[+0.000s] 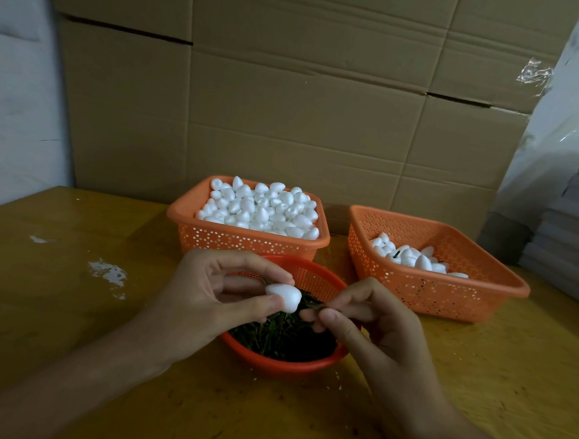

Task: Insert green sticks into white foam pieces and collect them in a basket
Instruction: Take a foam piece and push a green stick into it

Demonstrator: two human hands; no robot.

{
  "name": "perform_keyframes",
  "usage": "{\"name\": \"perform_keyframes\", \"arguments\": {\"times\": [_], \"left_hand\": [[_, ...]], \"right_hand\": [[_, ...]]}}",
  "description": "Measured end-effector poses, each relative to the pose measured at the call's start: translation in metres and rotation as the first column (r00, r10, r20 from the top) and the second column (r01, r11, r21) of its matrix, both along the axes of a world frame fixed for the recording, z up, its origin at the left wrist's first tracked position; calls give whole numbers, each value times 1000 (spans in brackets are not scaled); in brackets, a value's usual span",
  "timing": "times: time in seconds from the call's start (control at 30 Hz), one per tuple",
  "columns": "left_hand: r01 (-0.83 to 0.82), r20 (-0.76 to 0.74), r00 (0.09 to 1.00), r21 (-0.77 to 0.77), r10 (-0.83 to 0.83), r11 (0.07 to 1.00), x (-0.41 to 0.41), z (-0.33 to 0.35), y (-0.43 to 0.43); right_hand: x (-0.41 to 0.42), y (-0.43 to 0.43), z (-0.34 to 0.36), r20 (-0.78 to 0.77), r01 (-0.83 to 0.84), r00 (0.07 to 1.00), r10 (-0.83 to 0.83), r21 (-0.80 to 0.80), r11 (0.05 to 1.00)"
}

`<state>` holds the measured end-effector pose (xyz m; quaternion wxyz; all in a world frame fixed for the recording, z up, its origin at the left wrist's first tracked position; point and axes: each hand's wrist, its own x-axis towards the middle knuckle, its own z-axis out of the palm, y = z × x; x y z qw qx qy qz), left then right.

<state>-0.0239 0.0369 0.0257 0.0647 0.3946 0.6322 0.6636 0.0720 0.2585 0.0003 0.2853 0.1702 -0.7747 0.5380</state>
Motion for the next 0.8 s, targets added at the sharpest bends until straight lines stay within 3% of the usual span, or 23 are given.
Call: {"name": "perform_keyframes", "arguments": {"times": [0.17,0.57,0.8], "left_hand": [[-1,-24,1000,7,1,1000,-1,0,1],[17,-13,1000,-2,-17,1000,-3,-1,-2],[12,-117,993,-72,-20,997,2,-1,-1]], "right_hand": [[2,-2,1,-80,82,994,-78,36,996],[5,-5,0,-65,111,992,-109,18,994],[5,-8,0,-76,127,990,-120,98,987]]}}
